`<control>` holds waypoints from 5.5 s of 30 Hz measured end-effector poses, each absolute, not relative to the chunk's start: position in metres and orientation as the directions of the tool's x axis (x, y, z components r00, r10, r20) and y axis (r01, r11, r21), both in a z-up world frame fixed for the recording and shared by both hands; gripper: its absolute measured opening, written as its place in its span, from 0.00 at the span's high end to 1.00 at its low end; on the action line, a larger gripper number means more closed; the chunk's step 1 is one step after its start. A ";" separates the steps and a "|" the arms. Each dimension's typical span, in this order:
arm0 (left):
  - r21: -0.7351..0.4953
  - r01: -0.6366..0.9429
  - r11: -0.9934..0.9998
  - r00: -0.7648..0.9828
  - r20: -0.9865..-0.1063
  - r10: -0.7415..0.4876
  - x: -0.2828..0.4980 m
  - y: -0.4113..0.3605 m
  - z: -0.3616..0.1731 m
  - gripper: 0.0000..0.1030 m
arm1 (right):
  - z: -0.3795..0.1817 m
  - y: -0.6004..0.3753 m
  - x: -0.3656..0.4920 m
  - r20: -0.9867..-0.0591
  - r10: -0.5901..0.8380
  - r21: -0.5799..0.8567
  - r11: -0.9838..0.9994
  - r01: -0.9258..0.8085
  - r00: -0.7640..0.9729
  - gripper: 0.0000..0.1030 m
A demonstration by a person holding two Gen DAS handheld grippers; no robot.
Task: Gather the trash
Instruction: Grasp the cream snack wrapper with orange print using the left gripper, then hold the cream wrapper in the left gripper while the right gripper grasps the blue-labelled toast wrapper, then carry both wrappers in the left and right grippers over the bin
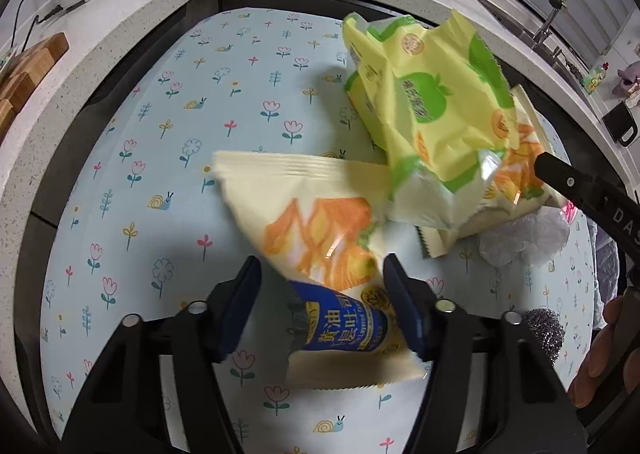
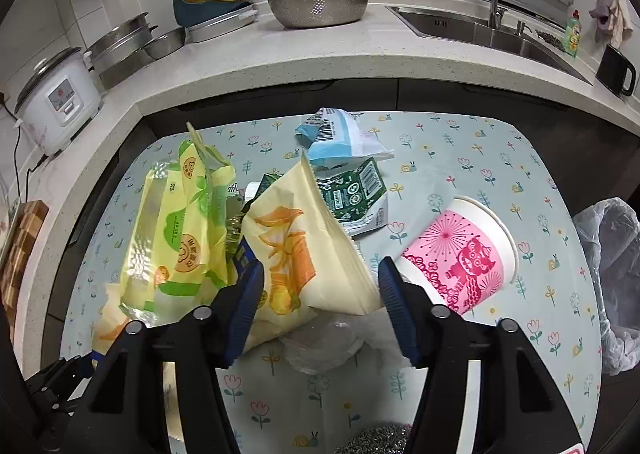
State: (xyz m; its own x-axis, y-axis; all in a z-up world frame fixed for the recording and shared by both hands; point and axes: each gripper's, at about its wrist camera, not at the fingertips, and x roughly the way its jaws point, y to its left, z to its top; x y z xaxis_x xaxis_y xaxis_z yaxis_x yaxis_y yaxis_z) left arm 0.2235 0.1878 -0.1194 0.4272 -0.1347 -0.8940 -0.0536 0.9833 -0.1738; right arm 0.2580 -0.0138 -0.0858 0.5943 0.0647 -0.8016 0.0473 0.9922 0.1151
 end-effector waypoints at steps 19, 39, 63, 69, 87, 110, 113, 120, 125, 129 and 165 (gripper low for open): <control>-0.176 -0.005 0.984 0.491 -0.858 -0.151 0.180 0.185 -0.080 0.84 | -0.053 -0.020 0.198 -0.768 0.094 0.147 0.989 0.032 0.634 0.98; -0.177 0.079 0.981 0.543 -0.818 -0.191 0.129 0.154 -0.038 0.84 | -0.003 -0.096 0.092 -0.687 -0.019 0.149 0.975 0.166 0.726 0.98; -0.147 0.317 0.937 0.544 -0.781 -0.306 0.103 0.028 0.006 0.84 | 0.029 -0.184 0.036 -0.625 -0.089 0.196 0.944 0.266 0.776 0.99; -0.126 0.323 0.938 0.514 -0.809 -0.286 0.104 0.018 -0.010 0.84 | -0.037 -0.203 0.030 -0.728 -0.036 0.240 0.922 0.304 0.684 0.89; -0.103 0.370 0.923 0.460 -0.843 -0.279 0.096 -0.017 -0.036 0.84 | -0.111 -0.262 -0.009 -0.807 -0.088 0.251 0.844 0.474 0.584 0.45; -0.089 0.428 0.899 0.401 -0.873 -0.277 0.087 -0.063 -0.055 0.84 | -0.130 -0.247 0.035 -0.816 0.022 0.293 0.877 0.381 0.578 0.90; -0.093 0.431 0.897 0.407 -0.868 -0.286 0.089 -0.067 -0.050 0.84 | -0.114 -0.254 0.033 -0.792 0.013 0.309 0.871 0.383 0.611 0.90; -0.096 0.453 0.886 0.433 -0.845 -0.313 0.098 -0.087 -0.033 0.84 | -0.080 -0.276 0.038 -0.749 -0.044 0.306 0.862 0.404 0.661 0.90; -0.102 0.485 0.869 0.445 -0.826 -0.346 0.108 -0.111 -0.020 0.89 | -0.061 -0.300 0.038 -0.726 -0.109 0.287 0.849 0.444 0.679 0.90; -0.102 0.517 0.850 0.458 -0.806 -0.375 0.117 -0.136 -0.007 0.93 | -0.049 -0.325 0.040 -0.711 -0.151 0.283 0.832 0.477 0.686 0.90; -0.043 0.533 0.845 0.348 -0.899 -0.265 0.051 -0.163 -0.126 0.25 | -0.087 -0.339 -0.013 -0.766 -0.187 0.257 0.788 0.560 0.615 0.90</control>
State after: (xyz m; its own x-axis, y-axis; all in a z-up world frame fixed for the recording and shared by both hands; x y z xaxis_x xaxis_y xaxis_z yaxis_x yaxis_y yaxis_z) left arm 0.0512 -0.1628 -0.1263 0.3479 -0.2654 -0.8992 0.5326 0.8453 -0.0435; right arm -0.0132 -0.3386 -0.0867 0.6155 -0.1871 -0.7656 0.5596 0.7878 0.2574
